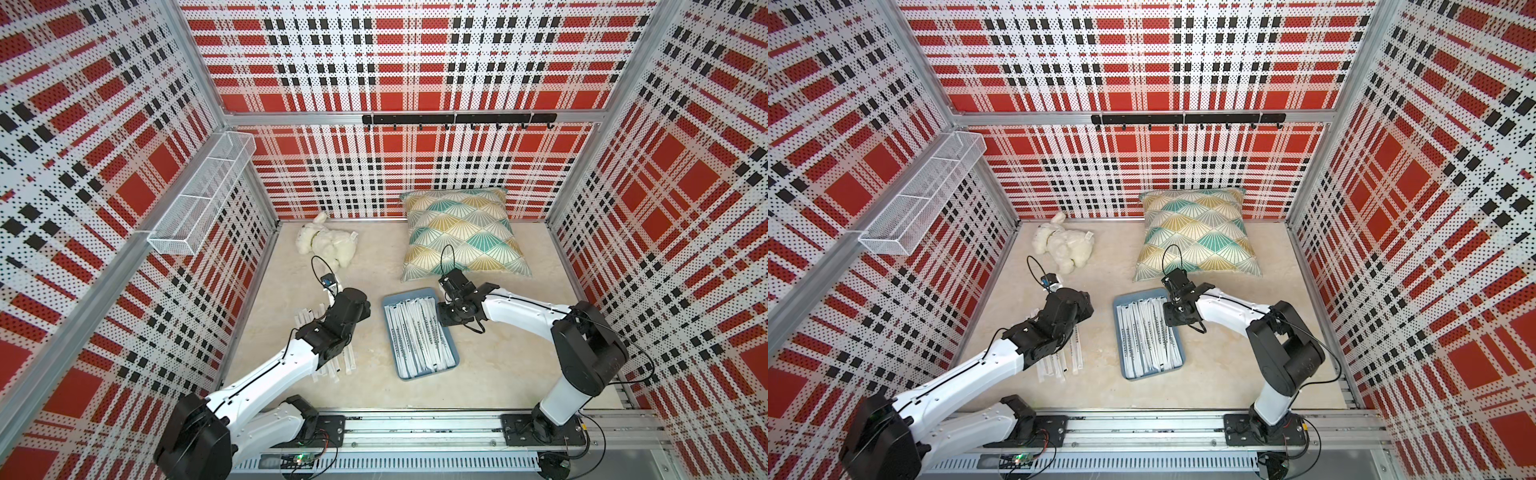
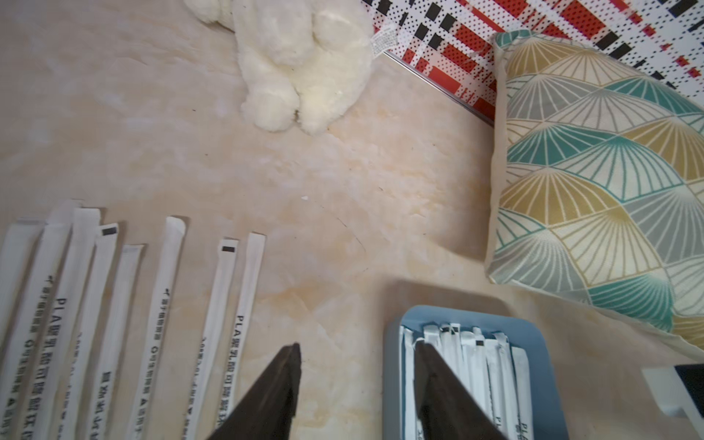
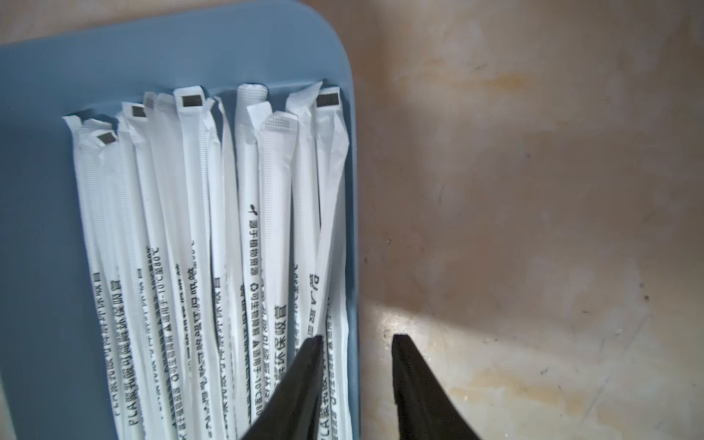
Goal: Put the straws into the storage box
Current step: Pick up the straw from the center of the board.
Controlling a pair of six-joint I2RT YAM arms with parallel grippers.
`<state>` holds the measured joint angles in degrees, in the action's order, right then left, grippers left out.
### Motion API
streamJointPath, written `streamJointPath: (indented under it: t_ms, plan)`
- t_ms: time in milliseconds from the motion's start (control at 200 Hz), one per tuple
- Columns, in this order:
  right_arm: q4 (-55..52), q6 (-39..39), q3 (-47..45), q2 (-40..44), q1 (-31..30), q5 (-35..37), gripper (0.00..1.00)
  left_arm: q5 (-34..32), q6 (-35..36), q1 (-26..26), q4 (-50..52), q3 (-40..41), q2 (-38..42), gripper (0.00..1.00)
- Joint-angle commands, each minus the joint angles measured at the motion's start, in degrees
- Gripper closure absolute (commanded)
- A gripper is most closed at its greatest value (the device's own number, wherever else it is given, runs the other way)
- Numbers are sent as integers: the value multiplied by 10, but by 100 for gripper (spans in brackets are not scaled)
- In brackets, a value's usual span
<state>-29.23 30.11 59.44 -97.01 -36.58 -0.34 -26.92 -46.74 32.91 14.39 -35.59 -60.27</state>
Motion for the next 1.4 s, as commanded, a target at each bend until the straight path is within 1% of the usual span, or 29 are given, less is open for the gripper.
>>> streamJointPath:
  t_ms: [0,165,220,261,371,501,556,631,686,742,817,882,977,1293,1393]
  plan:
    - [6,12,-3,-1,-1,29,67,26,37,-25,5,12,16,47]
    - [8,77,-54,52,0,47,72,35,34,-48,8,25,21,46]
    - [5,97,-70,69,0,53,74,36,31,-50,8,31,21,41]
    - [0,109,-80,82,0,57,75,38,29,-51,8,35,18,40]
    - [-10,139,-111,113,0,71,77,41,29,-55,9,39,11,40]
    - [-24,155,-132,136,1,85,78,47,35,-64,17,36,-2,40]
    - [-21,150,-131,144,1,72,75,52,39,-69,28,33,-12,40]
    - [-21,135,-112,152,1,44,65,69,40,-81,42,34,-30,40]
    - [-21,122,-94,159,1,22,58,76,38,-84,51,38,-44,43]
    - [-30,114,-74,161,1,19,55,81,34,-84,54,45,-55,48]
    - [-31,106,-61,163,1,27,55,90,32,-85,47,56,-69,53]
    - [-28,102,-54,158,1,35,55,85,34,-85,38,60,-86,56]
    - [-16,100,-54,149,1,32,56,90,42,-88,28,60,-113,62]
    - [13,101,-67,137,1,23,57,84,61,-89,17,57,-158,73]
    - [18,101,-67,133,0,23,57,80,66,-87,16,53,-167,75]
